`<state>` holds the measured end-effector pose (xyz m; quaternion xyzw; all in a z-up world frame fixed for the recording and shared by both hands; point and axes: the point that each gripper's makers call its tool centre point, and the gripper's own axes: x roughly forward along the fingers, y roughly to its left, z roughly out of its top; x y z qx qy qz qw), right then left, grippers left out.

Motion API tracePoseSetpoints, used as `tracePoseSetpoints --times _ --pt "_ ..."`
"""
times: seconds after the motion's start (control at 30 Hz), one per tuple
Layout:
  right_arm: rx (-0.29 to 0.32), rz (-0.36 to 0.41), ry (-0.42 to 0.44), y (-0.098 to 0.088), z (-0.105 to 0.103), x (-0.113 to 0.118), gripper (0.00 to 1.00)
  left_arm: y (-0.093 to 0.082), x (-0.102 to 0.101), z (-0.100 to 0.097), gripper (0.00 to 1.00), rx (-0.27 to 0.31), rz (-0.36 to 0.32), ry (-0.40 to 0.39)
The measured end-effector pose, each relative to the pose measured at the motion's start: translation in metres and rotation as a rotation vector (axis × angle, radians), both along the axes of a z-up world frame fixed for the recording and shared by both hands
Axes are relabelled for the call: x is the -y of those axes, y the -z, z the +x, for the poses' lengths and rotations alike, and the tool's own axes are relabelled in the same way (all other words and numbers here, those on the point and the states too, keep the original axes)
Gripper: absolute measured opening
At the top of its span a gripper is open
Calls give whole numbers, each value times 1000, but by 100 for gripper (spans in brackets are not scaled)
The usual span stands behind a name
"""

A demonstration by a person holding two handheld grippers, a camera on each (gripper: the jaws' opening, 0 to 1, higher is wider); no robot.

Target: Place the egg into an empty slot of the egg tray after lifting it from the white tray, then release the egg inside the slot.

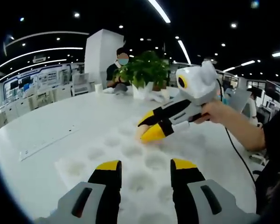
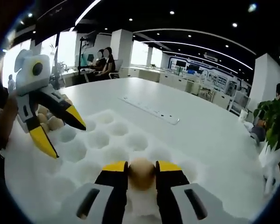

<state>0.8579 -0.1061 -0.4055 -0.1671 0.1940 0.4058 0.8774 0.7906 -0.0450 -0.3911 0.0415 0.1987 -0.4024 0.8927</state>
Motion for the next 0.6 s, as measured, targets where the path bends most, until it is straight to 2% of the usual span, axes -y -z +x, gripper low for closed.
tracePoseSetpoints --times 0.23,0.6 --pt "9 -9 -7 -4 -7 -4 24 1 -3 1 42 -2 -2 0" --pt "23 -7 -10 -9 3 -6 24 0 -4 -2 43 1 -13 7"
